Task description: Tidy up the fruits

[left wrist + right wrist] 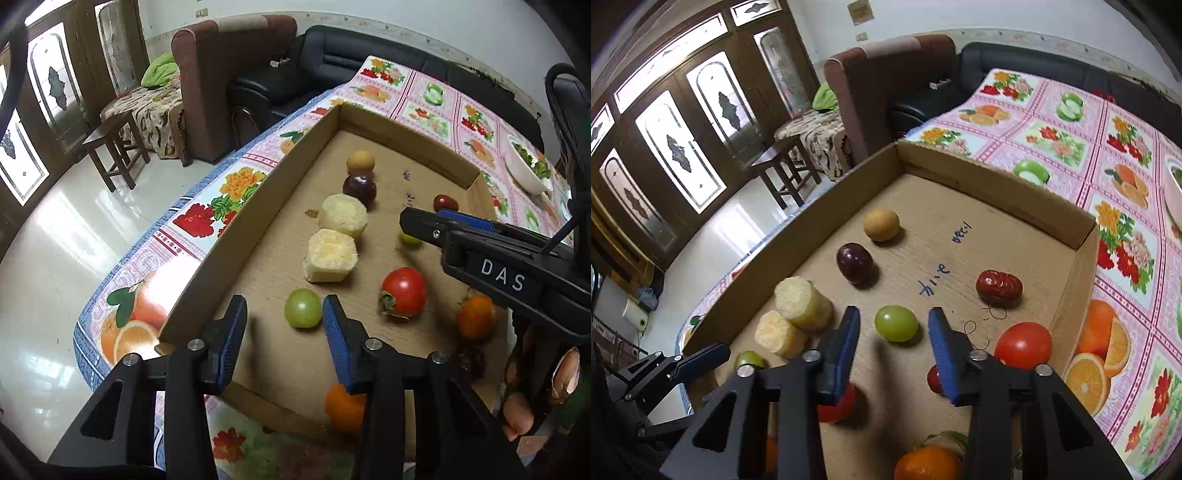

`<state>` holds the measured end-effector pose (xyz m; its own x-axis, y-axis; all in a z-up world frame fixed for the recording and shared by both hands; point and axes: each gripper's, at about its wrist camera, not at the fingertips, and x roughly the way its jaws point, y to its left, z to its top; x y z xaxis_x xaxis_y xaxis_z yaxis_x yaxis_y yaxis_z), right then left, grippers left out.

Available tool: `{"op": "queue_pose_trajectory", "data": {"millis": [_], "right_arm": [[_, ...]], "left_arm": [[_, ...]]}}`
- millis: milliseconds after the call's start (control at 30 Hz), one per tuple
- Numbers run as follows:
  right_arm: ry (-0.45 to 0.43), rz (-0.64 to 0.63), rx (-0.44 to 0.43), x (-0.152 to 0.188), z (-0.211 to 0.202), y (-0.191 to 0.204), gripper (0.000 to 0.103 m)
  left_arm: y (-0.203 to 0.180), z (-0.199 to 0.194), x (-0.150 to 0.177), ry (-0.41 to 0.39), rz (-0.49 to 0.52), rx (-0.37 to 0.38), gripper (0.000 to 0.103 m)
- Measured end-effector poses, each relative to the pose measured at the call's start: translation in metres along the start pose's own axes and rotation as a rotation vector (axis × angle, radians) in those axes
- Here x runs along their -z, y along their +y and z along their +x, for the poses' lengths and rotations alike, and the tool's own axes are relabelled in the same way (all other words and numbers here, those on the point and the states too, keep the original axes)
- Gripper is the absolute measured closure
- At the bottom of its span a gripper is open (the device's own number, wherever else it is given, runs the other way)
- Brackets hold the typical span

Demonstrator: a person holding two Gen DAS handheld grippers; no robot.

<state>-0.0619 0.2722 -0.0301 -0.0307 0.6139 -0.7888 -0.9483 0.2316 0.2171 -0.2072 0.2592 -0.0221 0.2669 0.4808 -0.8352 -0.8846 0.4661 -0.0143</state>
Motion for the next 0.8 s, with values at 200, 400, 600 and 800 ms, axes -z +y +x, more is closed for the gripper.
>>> {"op": "queue_pose_trajectory", "data": {"millis": [200, 400, 600, 800], "right_arm": [[-0.016, -0.025, -0.014, 0.001, -0.015, -0.001, 0.059], [-0.022, -0.046, -0.059, 0.007, -0.033, -0.004, 0.059], [-0.045, -0.12, -0.1, 0.02, -0.06, -0.001, 0.047], [-0.064, -0.207, -0.116, 0.034, -0.084, -0.003, 0.034]], "left_arm": [[-0.003, -0.012, 0.009, -0.017, 0.012, 0.007, 0.056], [-0.008, -0.027, 0.017, -0.039, 0.038, -0.013, 0.056], [-0.011, -0.042, 0.029, -0.056, 0.054, -0.018, 0.056], [-0.014, -0.057, 0.041, -0.071, 0.073, -0.041, 0.054]]}}
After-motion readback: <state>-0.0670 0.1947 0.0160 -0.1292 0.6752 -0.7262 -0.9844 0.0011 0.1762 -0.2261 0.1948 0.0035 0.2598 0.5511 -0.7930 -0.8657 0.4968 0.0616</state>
